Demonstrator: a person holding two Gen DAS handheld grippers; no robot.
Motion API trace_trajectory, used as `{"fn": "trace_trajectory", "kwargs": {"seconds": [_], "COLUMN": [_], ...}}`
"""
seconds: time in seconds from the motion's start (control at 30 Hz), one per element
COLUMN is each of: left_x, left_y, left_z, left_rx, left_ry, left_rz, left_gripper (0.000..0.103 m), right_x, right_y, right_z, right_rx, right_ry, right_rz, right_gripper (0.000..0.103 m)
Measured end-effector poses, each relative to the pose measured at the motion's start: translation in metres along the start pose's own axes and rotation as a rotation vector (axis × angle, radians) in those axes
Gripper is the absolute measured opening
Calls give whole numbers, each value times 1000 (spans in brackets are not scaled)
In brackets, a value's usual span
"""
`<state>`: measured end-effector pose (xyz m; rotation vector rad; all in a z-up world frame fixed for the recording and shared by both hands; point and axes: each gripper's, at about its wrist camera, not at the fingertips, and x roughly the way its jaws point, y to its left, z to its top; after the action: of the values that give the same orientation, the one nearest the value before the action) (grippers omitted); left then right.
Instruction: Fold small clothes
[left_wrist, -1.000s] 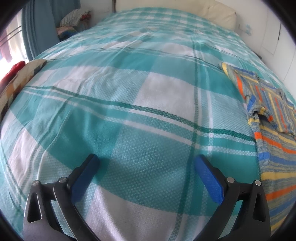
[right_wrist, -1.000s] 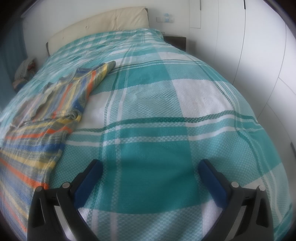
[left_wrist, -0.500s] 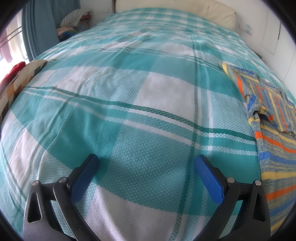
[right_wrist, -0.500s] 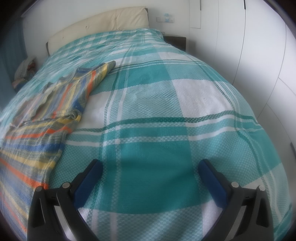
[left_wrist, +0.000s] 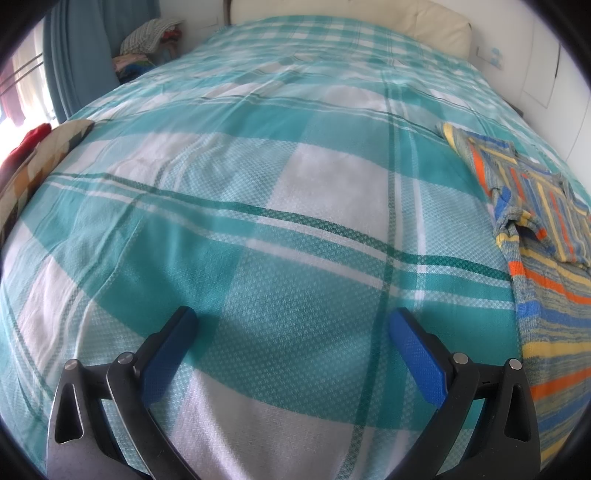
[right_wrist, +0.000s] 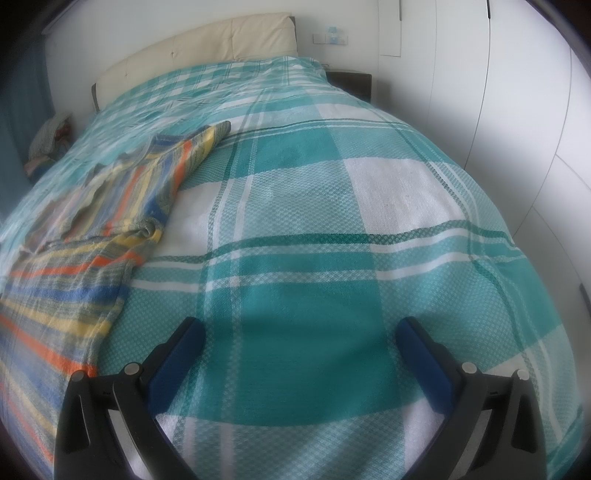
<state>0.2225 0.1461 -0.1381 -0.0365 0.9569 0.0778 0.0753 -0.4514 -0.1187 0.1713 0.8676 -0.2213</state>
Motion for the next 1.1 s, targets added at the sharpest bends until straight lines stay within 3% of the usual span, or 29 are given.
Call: {"fn": "trace_trajectory", "kwargs": {"seconds": [0.4, 0.5, 0.57, 0.73, 0.8, 0.83, 0.9, 0.97, 1.03, 1.1], "left_x": [-1, -19, -43, -82, -90, -98, -116, -129, -134, -136], "left_y": [9, 19, 22, -1, -12, -17, -22, -22, -21, -29], "left_z": [1, 2, -7, -63, -91, -104, -119, -127, -131, -140], "left_rx": [-25, -60, -64, 107, 177, 222, 286, 290, 288, 313], "left_ry": [-2, 11, 14, 152, 221, 217, 204, 217, 246, 275], "left_rz": [-47, -129, -234, -391, -401, -372, -351, -379, -413, -397], "left_gripper": [103, 101, 101, 101, 100, 100, 95, 76, 69, 57], "right_x": [0, -5, -21, -82, -98, -105, -117, -125, -124, -118], "right_y": [0, -2, -4, 7, 16, 21, 30, 38, 44, 49], "right_z": [0, 2, 5, -12, -29, -40, -60, -85, -107, -125], "right_rx": [1, 5, 20, -35, -66, -74, -84, -79, -56, -35], "right_ry": [0, 17, 46, 97, 173, 204, 270, 347, 426, 488], "right_rz": [0, 18, 48, 229, 279, 306, 365, 421, 461, 475], "right_gripper": [103, 103, 102, 102, 102, 102, 101, 99, 89, 78]}}
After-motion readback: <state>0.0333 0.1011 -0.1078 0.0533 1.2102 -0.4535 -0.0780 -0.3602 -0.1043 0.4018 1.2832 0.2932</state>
